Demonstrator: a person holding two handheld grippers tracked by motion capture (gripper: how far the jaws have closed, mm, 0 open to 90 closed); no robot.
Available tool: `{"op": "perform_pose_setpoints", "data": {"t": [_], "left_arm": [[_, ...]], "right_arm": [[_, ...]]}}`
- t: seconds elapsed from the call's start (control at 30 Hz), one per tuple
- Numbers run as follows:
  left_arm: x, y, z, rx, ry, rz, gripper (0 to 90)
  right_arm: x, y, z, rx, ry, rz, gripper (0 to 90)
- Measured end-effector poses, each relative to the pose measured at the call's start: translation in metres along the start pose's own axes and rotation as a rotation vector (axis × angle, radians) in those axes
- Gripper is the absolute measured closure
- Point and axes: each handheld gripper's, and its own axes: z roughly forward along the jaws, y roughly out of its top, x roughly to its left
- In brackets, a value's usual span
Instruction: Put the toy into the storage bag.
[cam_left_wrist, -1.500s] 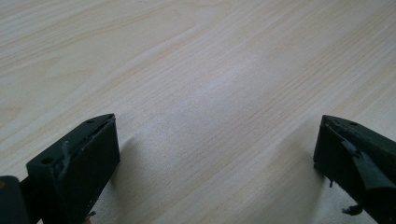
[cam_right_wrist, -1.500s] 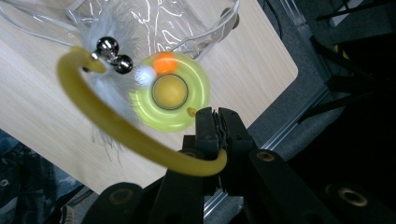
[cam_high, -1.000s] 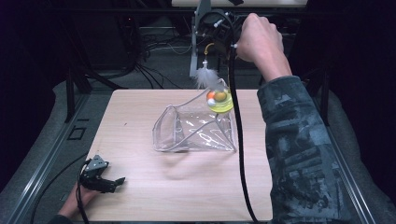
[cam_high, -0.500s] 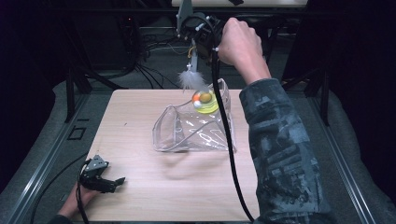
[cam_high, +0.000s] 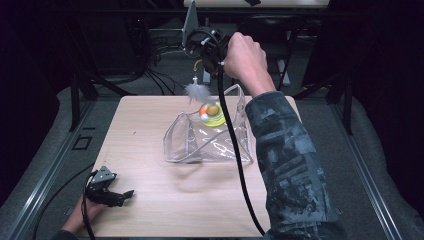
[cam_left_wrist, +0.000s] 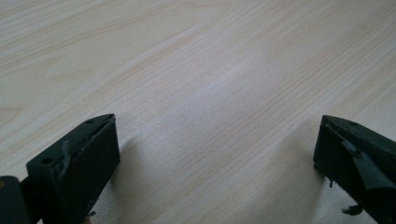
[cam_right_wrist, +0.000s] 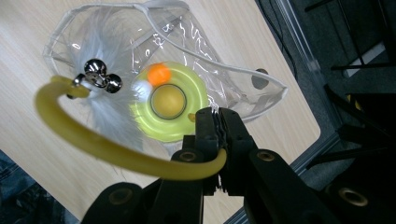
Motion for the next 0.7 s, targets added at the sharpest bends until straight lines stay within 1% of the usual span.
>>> {"op": "perform_pose_setpoints", "data": {"t": [0.2, 0.23, 0.27, 0.4, 0.43, 0.5, 0.53, 0.7], "left_arm": [[0.000, 0.000, 0.000, 0.000, 0.000, -0.001, 0.2], [0.000, 0.000, 0.000, -0.001, 0.000, -0.001, 0.2], [0.000, 0.000, 0.000, 0.000, 0.000, 0.000, 0.2], [0.000, 0.000, 0.000, 0.000, -0.001, 0.000, 0.2], [0.000, 0.000, 0.000, 0.000, 0.000, 0.000, 0.2], [0.000, 0.000, 0.000, 0.000, 0.000, 0.000, 0.2], [0.000, 0.000, 0.000, -0.001, 0.000, 0.000, 0.2], [0.000, 0.000, 0.000, 0.000, 0.000, 0.000, 0.2]], "right_arm": [[0.000, 0.002, 0.011, 0.003, 0.017, -0.002, 87.5], [0.001, 0.002, 0.016, 0.001, 0.020, -0.003, 87.5], [0.001, 0.002, 0.016, 0.001, 0.020, -0.003, 87.5], [0.001, 0.002, 0.025, 0.013, 0.032, -0.002, 87.5], [0.001, 0.001, 0.031, 0.012, 0.038, -0.001, 87.5], [0.001, 0.001, 0.032, 0.014, 0.041, -0.002, 87.5], [0.001, 0.001, 0.035, 0.010, 0.044, 0.005, 87.5], [0.000, -0.002, 0.046, 0.020, 0.053, 0.004, 87.5]]}}
